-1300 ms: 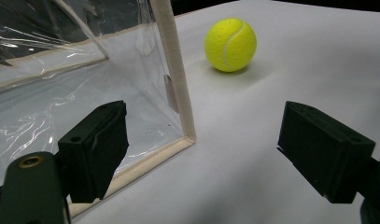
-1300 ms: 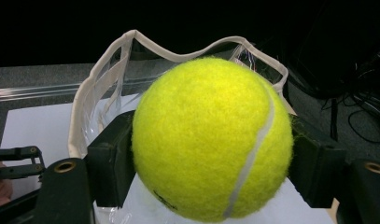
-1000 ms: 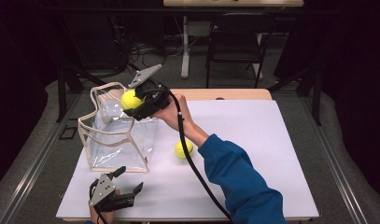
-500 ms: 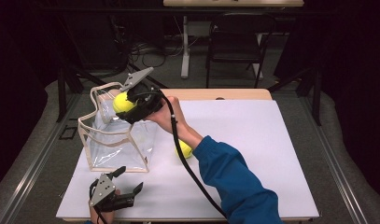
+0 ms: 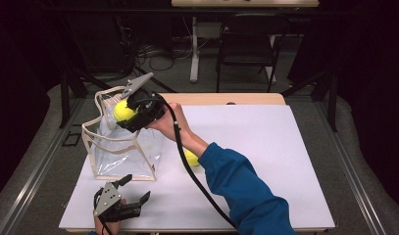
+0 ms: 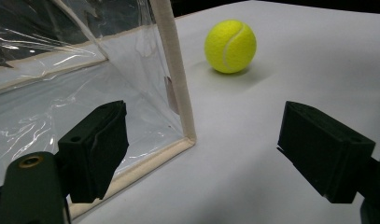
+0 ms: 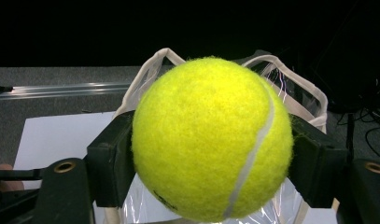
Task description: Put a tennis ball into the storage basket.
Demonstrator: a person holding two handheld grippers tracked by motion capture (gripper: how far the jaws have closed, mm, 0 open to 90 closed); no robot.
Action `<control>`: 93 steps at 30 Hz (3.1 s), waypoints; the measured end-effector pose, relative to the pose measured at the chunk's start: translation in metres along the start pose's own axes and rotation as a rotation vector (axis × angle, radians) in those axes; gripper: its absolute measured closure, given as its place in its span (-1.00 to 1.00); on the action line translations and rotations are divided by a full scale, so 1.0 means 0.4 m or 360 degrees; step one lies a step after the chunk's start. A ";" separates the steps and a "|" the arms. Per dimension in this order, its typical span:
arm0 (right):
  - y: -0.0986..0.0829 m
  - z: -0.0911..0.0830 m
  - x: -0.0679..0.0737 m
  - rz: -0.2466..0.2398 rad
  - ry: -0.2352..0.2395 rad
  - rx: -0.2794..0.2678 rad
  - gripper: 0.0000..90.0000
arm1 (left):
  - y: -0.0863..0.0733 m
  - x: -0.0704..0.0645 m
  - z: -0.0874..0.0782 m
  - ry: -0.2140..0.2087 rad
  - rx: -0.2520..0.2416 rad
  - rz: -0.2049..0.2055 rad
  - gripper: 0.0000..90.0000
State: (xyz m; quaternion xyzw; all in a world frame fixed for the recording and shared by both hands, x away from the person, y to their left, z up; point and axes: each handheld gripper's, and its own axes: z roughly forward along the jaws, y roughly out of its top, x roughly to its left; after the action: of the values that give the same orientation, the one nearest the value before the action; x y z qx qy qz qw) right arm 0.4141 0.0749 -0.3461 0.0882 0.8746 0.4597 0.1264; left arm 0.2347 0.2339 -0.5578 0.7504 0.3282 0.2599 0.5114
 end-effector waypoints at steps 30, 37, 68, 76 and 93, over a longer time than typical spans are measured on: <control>-0.029 -0.024 -0.002 0.0040 0.0125 0.0068 -0.82 | 0.000 0.000 -0.001 -0.0002 -0.0002 -0.0003 -0.64; -0.084 -0.067 -0.017 0.0082 0.0096 0.0066 -0.89 | 0.000 -0.002 -0.001 0.0002 -0.0002 0.0006 -0.65; -0.346 -0.183 -0.029 0.0214 -0.0044 0.0144 -1.00 | 0.000 -0.003 0.002 0.0008 0.0015 0.0018 -0.64; -0.415 -0.221 -0.016 0.0229 -0.0092 0.0175 -1.00 | 0.001 -0.005 0.004 0.0023 0.0009 0.0022 -0.64; -0.557 -0.229 0.011 0.0301 -0.0170 0.0236 -1.00 | -0.003 -0.004 0.006 0.0023 0.0020 0.0007 -0.64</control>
State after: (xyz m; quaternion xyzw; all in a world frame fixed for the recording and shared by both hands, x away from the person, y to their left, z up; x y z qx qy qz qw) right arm 0.3736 -0.1207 -0.4807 0.2039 0.8860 0.3982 0.1221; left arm 0.2353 0.2317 -0.5597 0.7524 0.3317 0.2644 0.5039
